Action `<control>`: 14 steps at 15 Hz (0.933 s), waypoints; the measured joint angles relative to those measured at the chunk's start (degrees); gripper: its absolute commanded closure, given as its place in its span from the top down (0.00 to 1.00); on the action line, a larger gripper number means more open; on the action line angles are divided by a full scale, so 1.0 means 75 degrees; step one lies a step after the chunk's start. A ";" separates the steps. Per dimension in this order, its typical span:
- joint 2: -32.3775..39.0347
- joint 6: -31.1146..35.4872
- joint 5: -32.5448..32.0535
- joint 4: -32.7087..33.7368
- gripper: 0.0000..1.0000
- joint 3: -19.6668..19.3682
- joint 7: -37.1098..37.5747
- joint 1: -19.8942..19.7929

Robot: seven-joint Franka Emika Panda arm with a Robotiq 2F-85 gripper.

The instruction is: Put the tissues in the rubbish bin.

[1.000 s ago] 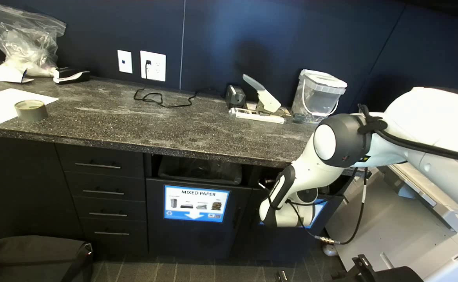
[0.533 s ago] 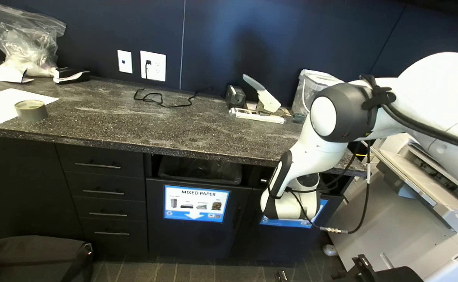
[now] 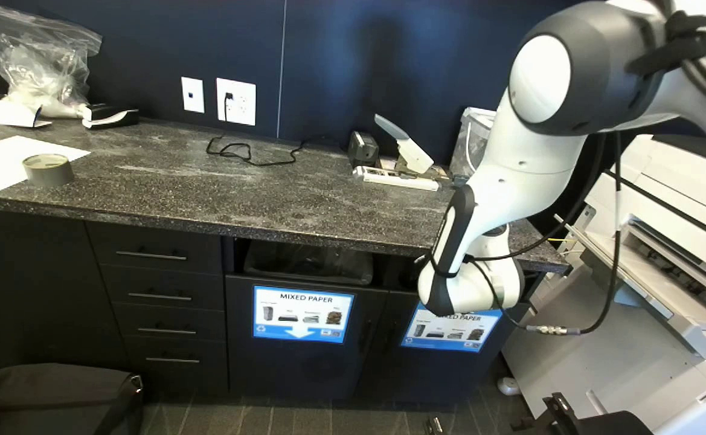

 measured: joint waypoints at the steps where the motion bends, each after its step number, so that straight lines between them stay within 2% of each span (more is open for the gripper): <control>1: -0.0396 -0.0422 -0.0289 -0.0291 1.00 -0.0062 0.0001 -0.0012; 7: -0.2886 -0.2757 -0.1832 -0.1386 1.00 -0.0455 0.0035 -0.0193; 10: -0.4186 -0.3986 -0.1981 -0.1610 1.00 -0.0782 -0.0106 -0.0069; 12: -0.5055 -0.4957 -0.2686 -0.1630 1.00 -0.1023 0.0104 -0.0024; 14: -0.5952 -0.5986 -0.3041 -0.1639 1.00 -0.1242 0.0091 0.0082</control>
